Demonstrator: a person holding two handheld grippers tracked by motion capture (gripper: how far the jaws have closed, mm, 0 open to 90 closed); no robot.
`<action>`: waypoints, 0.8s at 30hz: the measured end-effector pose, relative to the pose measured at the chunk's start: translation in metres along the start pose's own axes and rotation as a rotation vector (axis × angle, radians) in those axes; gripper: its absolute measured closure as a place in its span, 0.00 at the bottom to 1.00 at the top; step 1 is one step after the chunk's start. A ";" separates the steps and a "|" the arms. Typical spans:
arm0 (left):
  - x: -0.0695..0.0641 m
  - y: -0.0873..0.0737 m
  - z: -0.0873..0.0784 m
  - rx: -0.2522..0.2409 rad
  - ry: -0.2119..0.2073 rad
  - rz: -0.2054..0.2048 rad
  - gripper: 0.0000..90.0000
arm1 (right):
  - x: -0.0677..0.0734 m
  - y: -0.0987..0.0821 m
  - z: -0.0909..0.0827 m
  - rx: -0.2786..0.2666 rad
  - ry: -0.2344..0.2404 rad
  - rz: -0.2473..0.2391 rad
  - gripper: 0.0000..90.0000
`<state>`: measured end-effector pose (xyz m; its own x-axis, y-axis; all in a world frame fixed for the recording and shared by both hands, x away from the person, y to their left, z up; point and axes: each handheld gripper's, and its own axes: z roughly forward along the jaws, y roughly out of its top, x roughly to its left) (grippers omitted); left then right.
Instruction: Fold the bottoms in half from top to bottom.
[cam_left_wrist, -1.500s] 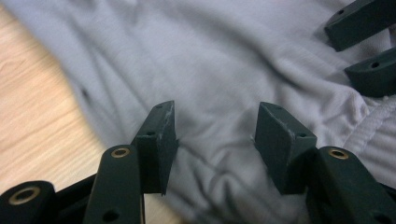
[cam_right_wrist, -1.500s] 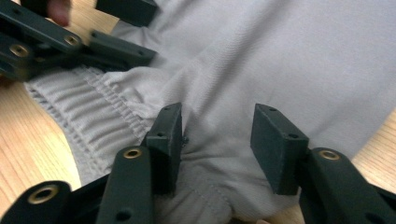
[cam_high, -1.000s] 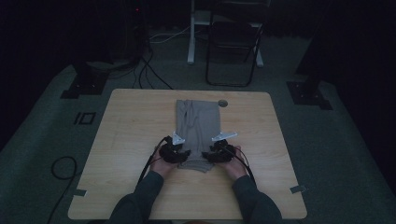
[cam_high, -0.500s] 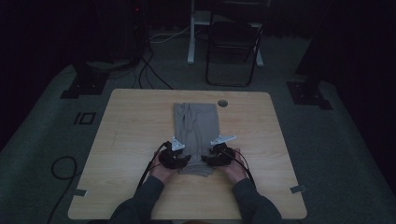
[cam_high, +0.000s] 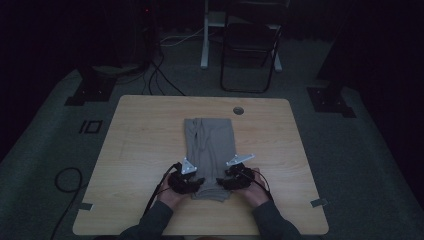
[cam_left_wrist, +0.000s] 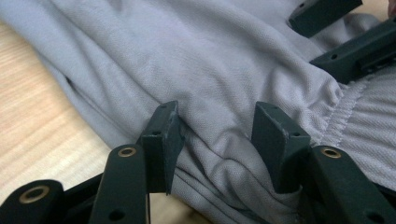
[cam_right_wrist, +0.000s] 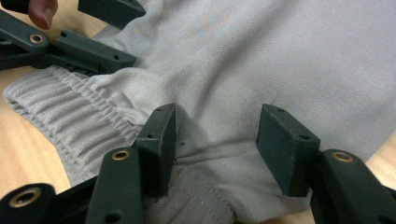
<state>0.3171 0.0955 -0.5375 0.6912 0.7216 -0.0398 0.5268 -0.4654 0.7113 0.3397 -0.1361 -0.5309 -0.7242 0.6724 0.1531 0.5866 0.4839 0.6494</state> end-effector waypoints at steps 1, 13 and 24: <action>-0.002 -0.001 -0.001 0.004 -0.008 0.002 0.58 | 0.001 -0.001 -0.001 0.002 0.003 0.001 0.52; 0.044 0.042 -0.007 -0.091 0.140 -0.020 0.55 | -0.025 0.012 -0.011 -0.137 -0.121 0.094 0.58; 0.114 0.093 0.034 -0.096 0.262 -0.171 0.46 | -0.085 0.060 0.014 -0.191 -0.267 0.189 0.62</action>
<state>0.4619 0.1171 -0.4999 0.4387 0.8986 0.0086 0.5665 -0.2841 0.7735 0.4413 -0.1561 -0.5152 -0.4753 0.8741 0.1004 0.6046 0.2416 0.7590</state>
